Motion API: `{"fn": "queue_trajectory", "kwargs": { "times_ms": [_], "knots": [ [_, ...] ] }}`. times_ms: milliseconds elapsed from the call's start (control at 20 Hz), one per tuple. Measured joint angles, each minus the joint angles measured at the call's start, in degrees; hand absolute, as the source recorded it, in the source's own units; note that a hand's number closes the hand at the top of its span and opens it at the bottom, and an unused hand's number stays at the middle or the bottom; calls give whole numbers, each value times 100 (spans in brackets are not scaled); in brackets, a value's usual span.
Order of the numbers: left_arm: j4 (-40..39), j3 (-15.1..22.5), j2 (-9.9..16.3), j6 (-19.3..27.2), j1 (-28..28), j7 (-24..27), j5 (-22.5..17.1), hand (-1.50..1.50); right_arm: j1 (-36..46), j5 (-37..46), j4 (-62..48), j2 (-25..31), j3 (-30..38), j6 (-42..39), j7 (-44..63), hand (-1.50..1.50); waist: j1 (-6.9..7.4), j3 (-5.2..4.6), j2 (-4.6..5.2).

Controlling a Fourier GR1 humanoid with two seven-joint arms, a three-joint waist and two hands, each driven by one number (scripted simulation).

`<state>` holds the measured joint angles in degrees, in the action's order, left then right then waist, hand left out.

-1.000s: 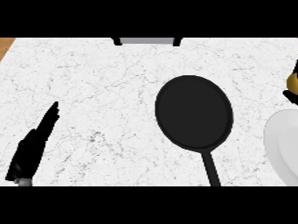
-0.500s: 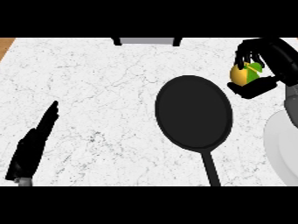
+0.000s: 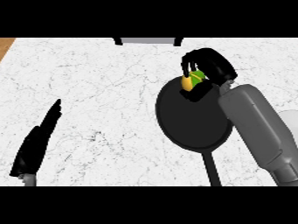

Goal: Pick the lemon from the plate and place it in the pan

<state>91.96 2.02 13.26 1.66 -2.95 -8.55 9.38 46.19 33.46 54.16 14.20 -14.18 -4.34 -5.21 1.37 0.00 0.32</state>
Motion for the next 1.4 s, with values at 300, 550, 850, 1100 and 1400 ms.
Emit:
{"fn": "queue_trajectory", "kwargs": {
  "times_ms": [300,550,850,1100,1400],
  "knots": [
    [-7,-81,61,-69,-30,80,3,0,279,426,-1144,-614,-317,11,-126,150,29,0,12],
    [-106,-103,25,-67,34,153,5,0,291,-170,-1884,-1161,134,-351,249,-150,47,1,25],
    [-54,-59,-16,-113,43,92,17,0,462,-1031,-2323,-1349,753,-96,-216,-150,79,5,31],
    [4,-103,-2,-146,-22,96,0,0,640,-1558,-2447,-1352,1373,449,-608,-150,60,6,24],
    [50,-124,-12,-174,-28,41,-3,0,850,-2116,-2678,-987,2228,887,-712,-150,18,6,24]
  ]
}}
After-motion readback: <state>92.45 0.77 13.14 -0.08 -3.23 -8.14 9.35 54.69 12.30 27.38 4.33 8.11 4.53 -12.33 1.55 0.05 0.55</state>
